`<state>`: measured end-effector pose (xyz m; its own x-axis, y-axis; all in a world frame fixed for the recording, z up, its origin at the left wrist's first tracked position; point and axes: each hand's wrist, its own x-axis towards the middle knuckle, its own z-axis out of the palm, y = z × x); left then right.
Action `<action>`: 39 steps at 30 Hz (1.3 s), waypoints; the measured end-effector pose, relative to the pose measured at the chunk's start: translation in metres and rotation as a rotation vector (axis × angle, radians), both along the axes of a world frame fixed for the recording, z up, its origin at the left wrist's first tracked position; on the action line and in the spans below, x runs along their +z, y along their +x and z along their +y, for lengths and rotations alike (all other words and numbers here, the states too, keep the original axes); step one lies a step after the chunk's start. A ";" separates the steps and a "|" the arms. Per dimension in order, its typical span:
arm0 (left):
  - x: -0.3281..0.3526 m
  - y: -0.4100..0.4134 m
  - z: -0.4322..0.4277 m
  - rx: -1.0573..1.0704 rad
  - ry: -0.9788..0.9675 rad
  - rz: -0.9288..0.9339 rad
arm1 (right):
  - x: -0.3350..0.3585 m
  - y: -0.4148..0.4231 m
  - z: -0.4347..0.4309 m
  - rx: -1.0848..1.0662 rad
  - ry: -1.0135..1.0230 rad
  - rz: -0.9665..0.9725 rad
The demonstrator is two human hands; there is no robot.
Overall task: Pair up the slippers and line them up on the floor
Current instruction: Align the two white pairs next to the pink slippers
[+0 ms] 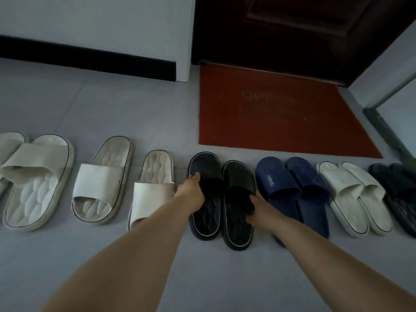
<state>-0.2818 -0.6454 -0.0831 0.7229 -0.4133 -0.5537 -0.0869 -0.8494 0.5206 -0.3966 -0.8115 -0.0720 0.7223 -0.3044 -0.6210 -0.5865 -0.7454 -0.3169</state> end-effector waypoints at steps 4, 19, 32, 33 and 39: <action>0.003 -0.021 0.014 0.194 -0.239 -0.021 | 0.031 0.009 0.006 0.145 -0.148 0.208; 0.044 0.020 0.126 0.707 -0.166 -0.331 | 0.092 0.135 0.134 0.700 -0.038 0.075; 0.122 0.022 0.187 0.392 0.320 -0.051 | 0.030 0.180 0.189 0.539 0.257 -0.057; 0.129 0.021 0.187 0.354 0.357 -0.041 | 0.029 0.185 0.190 0.522 0.264 -0.067; 0.122 0.038 0.187 0.258 0.376 -0.010 | 0.008 0.214 0.205 0.529 0.351 0.014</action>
